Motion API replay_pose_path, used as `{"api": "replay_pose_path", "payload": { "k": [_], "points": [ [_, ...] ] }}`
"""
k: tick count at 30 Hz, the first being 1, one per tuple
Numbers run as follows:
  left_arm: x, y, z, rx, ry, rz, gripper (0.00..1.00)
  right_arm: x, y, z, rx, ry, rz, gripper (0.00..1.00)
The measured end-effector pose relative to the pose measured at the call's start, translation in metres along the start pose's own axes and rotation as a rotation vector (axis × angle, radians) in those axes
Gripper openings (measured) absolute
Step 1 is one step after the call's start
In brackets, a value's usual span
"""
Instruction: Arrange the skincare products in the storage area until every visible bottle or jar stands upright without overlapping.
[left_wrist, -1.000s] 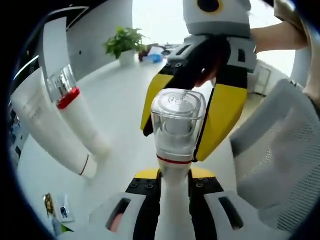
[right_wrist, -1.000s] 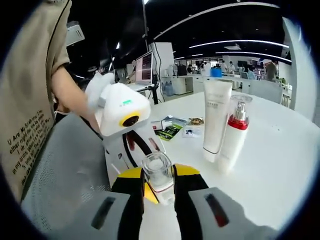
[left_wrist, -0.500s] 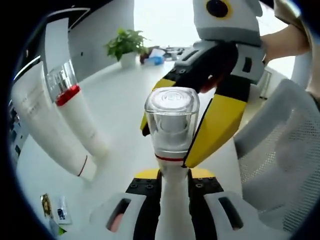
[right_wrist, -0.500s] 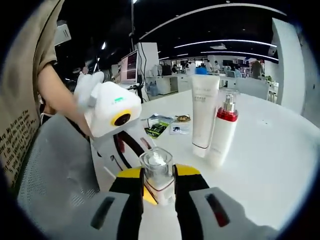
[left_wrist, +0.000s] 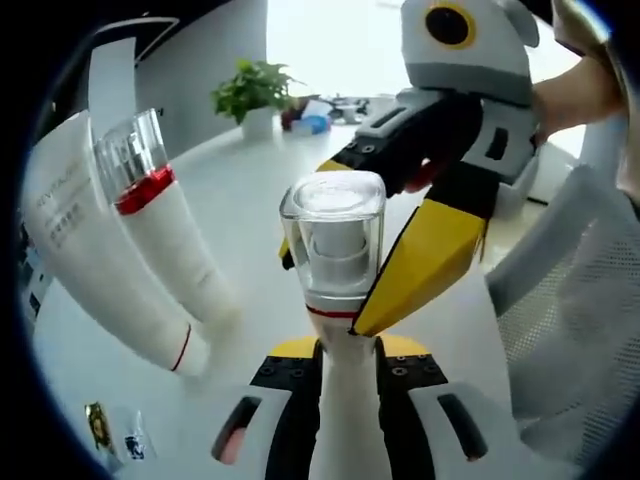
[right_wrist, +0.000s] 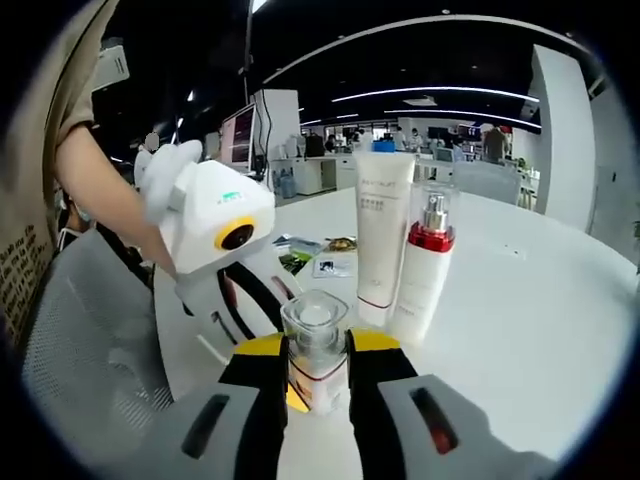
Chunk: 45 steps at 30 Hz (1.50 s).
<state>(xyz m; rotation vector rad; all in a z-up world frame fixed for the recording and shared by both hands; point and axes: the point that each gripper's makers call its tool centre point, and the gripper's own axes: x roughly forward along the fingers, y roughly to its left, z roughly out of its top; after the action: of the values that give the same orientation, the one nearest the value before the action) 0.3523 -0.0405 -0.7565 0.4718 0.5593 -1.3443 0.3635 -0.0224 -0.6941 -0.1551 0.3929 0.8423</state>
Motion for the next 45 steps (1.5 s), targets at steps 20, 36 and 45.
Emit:
{"api": "replay_pose_path", "payload": {
  "k": [20, 36, 45],
  "points": [
    [0.01, 0.034, 0.008, -0.032, -0.018, 0.043, 0.17, 0.014, -0.032, 0.006, -0.009, -0.017, -0.024, 0.22],
    [0.015, 0.057, 0.011, -0.036, -0.026, 0.079, 0.18, 0.027, -0.051, 0.011, -0.009, -0.034, -0.063, 0.22],
    [0.015, 0.064, 0.012, -0.026, -0.023, 0.086, 0.18, 0.031, -0.056, 0.011, -0.006, -0.044, -0.086, 0.22]
  ]
}}
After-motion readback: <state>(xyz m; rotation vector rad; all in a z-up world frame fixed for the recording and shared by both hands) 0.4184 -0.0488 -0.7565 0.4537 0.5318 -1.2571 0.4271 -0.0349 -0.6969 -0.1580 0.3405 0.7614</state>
